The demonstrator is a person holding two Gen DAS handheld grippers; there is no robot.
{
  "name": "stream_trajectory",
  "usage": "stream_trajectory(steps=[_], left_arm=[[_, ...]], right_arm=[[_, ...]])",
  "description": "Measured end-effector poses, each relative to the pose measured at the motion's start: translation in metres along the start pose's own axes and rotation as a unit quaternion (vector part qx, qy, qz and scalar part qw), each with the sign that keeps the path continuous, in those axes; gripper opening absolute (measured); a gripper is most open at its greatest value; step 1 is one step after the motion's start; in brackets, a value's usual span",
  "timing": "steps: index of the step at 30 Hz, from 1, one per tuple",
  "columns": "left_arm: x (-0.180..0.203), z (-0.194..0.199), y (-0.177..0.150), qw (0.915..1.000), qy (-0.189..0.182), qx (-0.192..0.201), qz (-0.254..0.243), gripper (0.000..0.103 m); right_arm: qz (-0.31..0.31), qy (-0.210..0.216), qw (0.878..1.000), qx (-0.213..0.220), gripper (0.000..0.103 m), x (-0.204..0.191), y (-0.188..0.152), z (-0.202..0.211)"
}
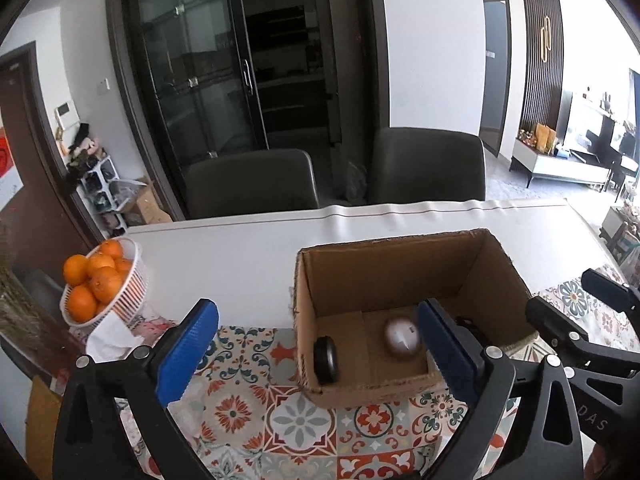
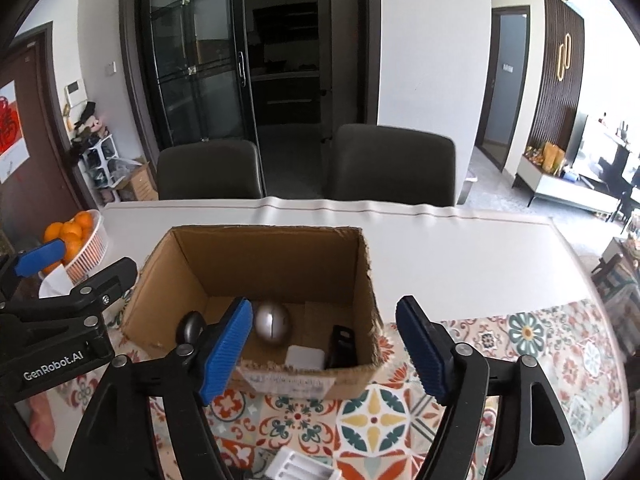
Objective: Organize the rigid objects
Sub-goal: 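Withdraw both tools from the box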
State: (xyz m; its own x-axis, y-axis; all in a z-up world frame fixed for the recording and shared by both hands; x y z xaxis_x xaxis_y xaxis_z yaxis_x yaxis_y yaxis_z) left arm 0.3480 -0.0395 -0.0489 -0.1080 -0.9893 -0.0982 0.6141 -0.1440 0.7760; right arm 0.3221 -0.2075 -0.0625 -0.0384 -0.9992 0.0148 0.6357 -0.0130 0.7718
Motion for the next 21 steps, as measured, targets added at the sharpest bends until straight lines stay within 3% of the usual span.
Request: stream_trajectory(steps=[11, 21], left_arm=[[-0.004, 0.045, -0.027, 0.9995, 0.025, 0.018, 0.000, 0.103], [-0.012, 0.067, -0.058, 0.9993, 0.033, 0.000, 0.015, 0.103]], right_arm=[[0.017, -0.014, 1.000, 0.022, 0.079, -0.003, -0.019, 0.048], [0.023, 0.001, 1.000, 0.016, 0.079, -0.012, -0.049, 0.068]])
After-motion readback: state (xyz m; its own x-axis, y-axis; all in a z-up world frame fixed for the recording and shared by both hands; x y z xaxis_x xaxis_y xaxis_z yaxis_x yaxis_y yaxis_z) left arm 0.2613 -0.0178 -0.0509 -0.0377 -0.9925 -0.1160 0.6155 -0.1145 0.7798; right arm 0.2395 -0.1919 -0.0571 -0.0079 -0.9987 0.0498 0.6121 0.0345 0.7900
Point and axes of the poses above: each gripper's, at about its wrist camera, not at the fingertips, and z roughly against the way its jaws point, x to its right, y to its top, the point moved 3 cm from there along -z, roughly the way its jaws point, and after that the axes turned 2 degrees about x, right-handed, at the moved point
